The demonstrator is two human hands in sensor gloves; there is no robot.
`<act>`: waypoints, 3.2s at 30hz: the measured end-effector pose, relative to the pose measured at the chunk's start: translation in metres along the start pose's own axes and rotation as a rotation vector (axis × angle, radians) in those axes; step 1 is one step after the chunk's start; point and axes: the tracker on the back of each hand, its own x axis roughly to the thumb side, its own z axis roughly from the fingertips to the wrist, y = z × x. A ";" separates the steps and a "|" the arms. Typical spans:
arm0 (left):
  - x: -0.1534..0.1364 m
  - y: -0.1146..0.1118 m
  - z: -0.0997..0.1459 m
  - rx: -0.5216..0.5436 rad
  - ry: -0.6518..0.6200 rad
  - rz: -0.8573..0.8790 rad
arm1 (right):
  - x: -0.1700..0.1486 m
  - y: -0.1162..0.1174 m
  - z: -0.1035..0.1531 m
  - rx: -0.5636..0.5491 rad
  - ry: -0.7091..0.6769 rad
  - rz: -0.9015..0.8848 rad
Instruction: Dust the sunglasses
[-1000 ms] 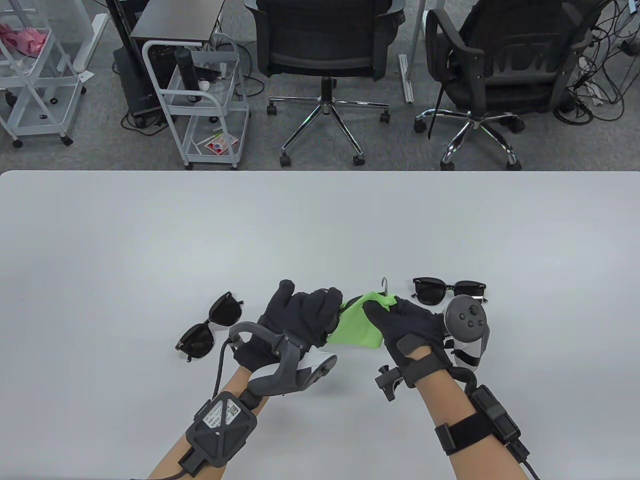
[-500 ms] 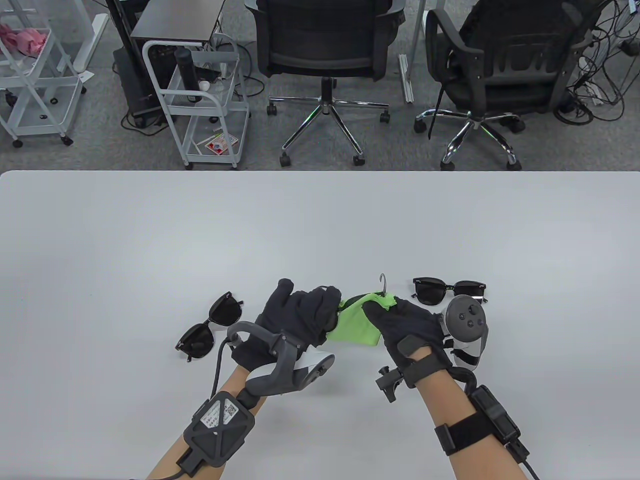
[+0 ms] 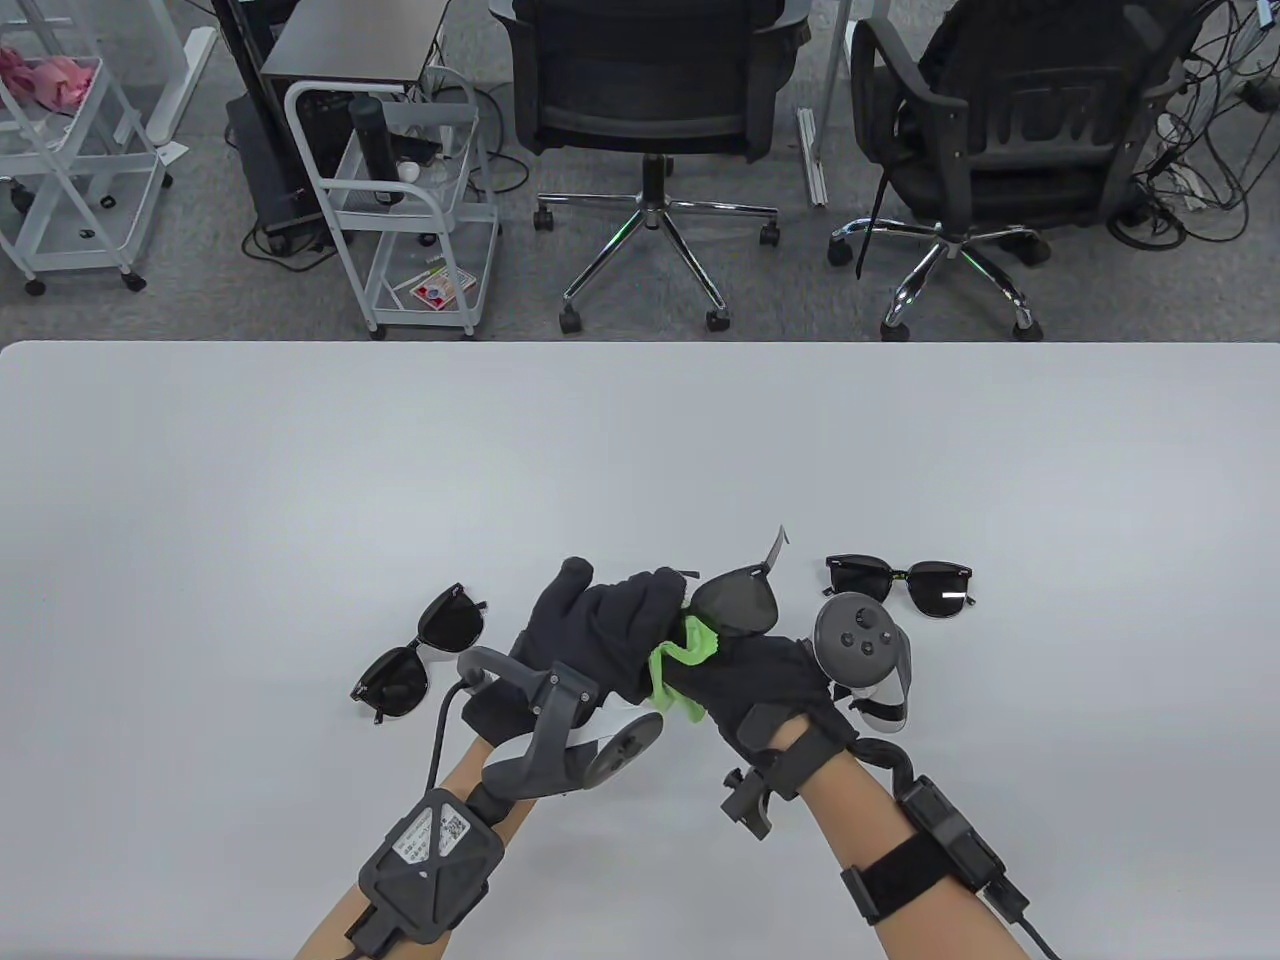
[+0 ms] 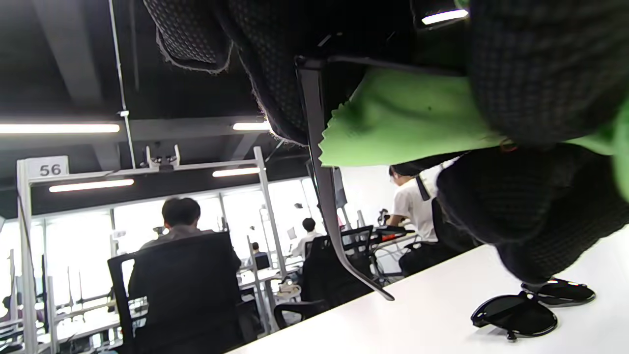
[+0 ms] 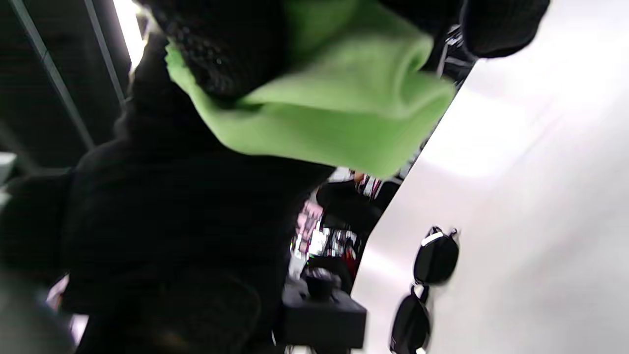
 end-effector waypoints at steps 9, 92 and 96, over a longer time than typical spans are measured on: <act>0.007 0.001 -0.005 -0.031 -0.004 0.054 | -0.004 -0.007 0.002 -0.105 0.002 -0.022; -0.054 -0.030 -0.002 -0.290 0.158 0.190 | 0.055 -0.080 0.026 -0.261 -0.361 0.493; -0.045 -0.026 -0.002 -0.265 0.092 0.142 | 0.055 -0.060 0.017 -0.018 -0.375 0.583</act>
